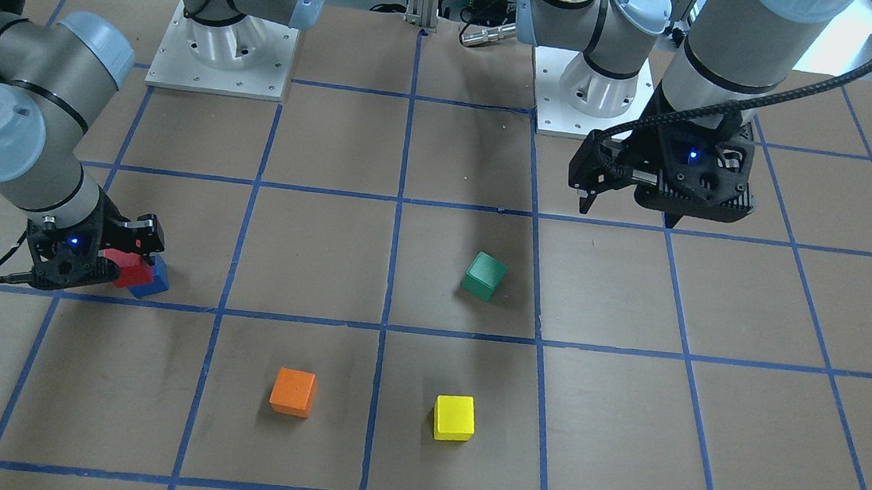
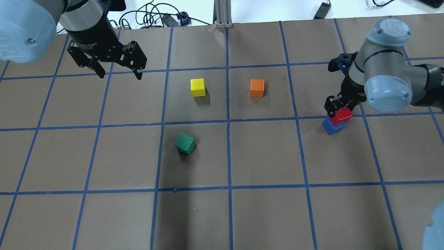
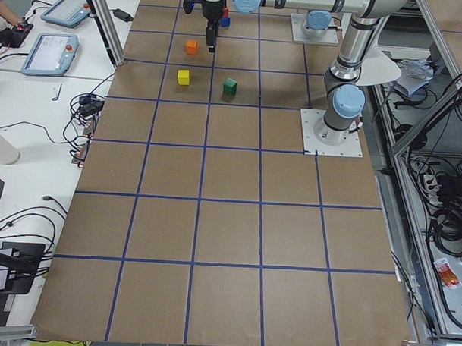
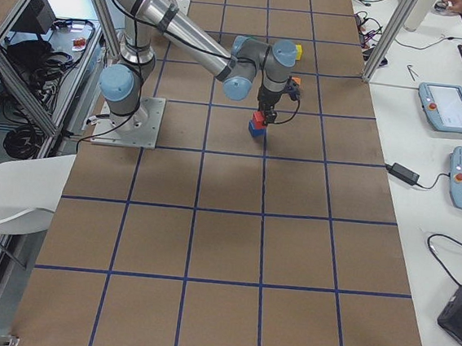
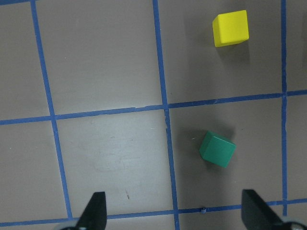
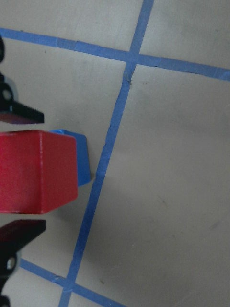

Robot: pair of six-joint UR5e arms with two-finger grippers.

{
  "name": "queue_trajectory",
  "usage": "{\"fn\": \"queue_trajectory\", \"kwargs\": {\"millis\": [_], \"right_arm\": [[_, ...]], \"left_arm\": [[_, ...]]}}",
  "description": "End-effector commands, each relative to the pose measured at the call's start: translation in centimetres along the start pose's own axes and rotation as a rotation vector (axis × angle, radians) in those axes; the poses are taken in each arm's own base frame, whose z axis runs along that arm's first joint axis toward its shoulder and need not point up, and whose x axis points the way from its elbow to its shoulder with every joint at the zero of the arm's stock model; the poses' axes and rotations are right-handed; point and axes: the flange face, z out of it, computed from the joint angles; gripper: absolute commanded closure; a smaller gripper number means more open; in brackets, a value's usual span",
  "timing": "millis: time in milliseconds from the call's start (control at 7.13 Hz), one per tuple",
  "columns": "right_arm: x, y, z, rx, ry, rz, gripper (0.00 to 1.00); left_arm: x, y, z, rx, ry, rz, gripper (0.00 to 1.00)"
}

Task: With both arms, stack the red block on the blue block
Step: 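Lower the red cube onto the blue cube with the right gripper, then open the right gripper and raise it off the stack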

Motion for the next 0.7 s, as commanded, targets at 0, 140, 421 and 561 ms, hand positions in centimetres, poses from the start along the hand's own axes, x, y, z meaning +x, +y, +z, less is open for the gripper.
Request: {"fn": "queue_trajectory", "kwargs": {"millis": [0, 140, 421, 561], "right_arm": [[0.1, 0.1, -1.2, 0.009, 0.012, 0.002, 0.0], [-0.1, 0.3, -3.5, 0.017, 0.008, 0.008, 0.0], [-0.7, 1.8, -11.5, -0.012, -0.01, 0.049, 0.0], [-1.4, 3.1, -16.1, -0.009, -0.006, 0.106, 0.0]], "left_arm": [[-0.1, 0.0, -0.1, 0.002, 0.0, 0.0, 0.0], [-0.1, 0.0, -0.1, 0.003, 0.001, 0.001, 0.0], [-0.1, 0.0, -0.1, 0.002, 0.001, 0.0, 0.0], [-0.2, 0.0, -0.2, 0.005, 0.001, 0.0, 0.0]]}}
